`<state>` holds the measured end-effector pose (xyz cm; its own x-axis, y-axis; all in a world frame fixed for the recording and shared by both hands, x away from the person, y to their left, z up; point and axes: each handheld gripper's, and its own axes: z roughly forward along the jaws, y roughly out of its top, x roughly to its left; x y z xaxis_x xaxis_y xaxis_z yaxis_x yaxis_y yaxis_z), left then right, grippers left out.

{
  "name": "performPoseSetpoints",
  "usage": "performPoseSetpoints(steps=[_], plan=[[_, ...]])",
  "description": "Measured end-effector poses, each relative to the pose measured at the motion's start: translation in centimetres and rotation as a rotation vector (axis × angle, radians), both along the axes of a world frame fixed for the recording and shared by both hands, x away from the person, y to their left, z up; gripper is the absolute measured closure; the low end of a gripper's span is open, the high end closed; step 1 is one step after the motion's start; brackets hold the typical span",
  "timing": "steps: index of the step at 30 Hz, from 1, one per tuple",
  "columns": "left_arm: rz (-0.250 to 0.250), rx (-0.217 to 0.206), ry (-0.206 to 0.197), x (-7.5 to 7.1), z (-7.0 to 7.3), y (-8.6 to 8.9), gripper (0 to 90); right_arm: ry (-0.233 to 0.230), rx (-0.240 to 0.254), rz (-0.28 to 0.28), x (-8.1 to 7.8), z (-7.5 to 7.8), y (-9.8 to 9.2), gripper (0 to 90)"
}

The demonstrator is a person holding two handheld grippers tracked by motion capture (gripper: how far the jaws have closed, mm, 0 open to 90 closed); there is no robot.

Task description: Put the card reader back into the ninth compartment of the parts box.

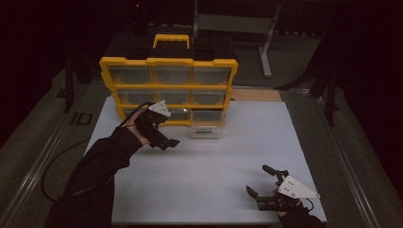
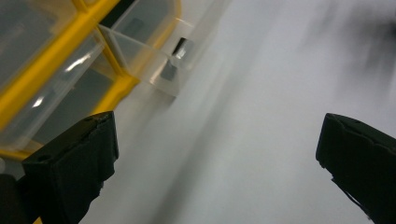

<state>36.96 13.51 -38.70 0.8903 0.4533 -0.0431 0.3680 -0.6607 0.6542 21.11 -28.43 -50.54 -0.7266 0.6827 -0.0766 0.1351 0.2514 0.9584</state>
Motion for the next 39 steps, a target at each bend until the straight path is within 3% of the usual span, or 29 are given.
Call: performPoseSetpoints(steps=[18,25,28,34,39], plan=[[0.032,-0.051,-0.046,-5.3,-3.3,4.0,0.4,0.003,0.0,-0.004,0.1,-0.1,0.0,8.4],[0.065,-0.075,-0.031,-6.5,-4.8,5.7,0.4,0.005,-0.004,-0.005,0.0,-0.1,0.2,8.4],[0.079,-0.109,-0.021,-7.2,-5.6,6.5,0.4,0.0,-0.013,-0.004,0.1,-0.1,0.1,8.4],[0.103,-0.138,-0.009,-8.1,-7.2,7.4,0.4,0.0,-0.013,-0.004,0.1,-0.1,0.1,8.4],[0.116,-0.162,-0.023,-8.8,-8.0,7.9,0.4,-0.001,-0.013,-0.004,0.1,-0.1,0.1,8.4]])
